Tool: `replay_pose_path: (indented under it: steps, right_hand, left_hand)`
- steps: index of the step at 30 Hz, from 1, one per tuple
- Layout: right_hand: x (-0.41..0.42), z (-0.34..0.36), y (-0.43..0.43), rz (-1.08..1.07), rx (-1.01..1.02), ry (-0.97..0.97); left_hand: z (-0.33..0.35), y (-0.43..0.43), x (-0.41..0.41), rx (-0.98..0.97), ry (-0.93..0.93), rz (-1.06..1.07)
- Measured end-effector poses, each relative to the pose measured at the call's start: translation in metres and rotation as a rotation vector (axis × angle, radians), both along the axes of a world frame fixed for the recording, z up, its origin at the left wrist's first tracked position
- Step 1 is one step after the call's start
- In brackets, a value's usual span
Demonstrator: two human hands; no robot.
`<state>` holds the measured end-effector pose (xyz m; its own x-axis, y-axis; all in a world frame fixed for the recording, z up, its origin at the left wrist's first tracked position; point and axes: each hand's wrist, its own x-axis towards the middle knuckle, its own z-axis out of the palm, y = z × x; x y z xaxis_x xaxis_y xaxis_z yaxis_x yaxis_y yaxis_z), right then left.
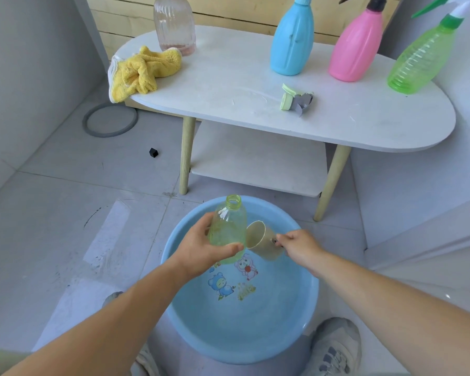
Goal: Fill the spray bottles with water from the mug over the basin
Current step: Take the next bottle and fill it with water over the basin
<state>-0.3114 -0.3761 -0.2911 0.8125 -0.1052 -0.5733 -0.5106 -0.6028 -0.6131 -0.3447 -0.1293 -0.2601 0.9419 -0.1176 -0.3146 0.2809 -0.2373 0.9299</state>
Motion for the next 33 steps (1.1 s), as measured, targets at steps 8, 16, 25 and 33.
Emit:
replay_pose_path:
  steps: [8, 16, 25, 33]
  right_hand:
    - [0.004, -0.021, -0.005, 0.333, -0.216, -0.044]
    - [-0.003, -0.025, -0.006, 0.47, -0.231, -0.059]
    - [-0.001, -0.03, -0.007, 0.516, -0.256, -0.013]
    - [-0.002, -0.032, -0.007, 0.495, -0.23, 0.038]
  left_hand:
    - [-0.013, 0.002, 0.004, -0.002, 0.029, 0.023]
    - [-0.012, 0.002, 0.003, -0.048, 0.039, 0.038]
    - [-0.013, 0.004, 0.003, -0.034, 0.045, 0.026]
    - [-0.012, 0.004, 0.003, -0.027, 0.057, 0.022]
